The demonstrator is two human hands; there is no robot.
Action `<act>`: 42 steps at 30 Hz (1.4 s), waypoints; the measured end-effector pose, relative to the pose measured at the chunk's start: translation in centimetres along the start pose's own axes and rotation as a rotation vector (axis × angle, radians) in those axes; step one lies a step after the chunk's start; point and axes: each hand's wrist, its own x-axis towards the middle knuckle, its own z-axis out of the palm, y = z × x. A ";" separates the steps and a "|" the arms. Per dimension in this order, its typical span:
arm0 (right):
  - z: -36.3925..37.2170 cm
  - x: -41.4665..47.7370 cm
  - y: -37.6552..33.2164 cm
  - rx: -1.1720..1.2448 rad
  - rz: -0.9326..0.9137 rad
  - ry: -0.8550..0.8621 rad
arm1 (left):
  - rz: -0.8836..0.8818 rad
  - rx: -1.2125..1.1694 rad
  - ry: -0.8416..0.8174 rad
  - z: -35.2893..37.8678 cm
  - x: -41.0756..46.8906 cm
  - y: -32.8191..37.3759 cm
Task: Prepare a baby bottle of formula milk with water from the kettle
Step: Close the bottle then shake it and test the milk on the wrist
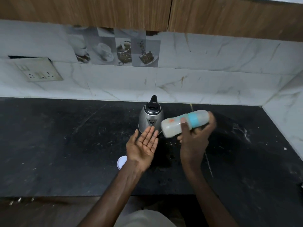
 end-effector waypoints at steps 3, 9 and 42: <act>-0.9 -1.6 0.8 -0.160 0.014 -0.303 | -0.025 -0.030 -0.023 0.3 0.5 -0.6; -3.0 0.9 0.9 0.077 0.013 0.167 | -0.049 0.023 -0.011 0.6 0.6 -2.0; 0.9 -0.1 0.6 -0.105 0.007 -0.011 | -0.043 -0.019 -0.019 1.2 1.8 -0.5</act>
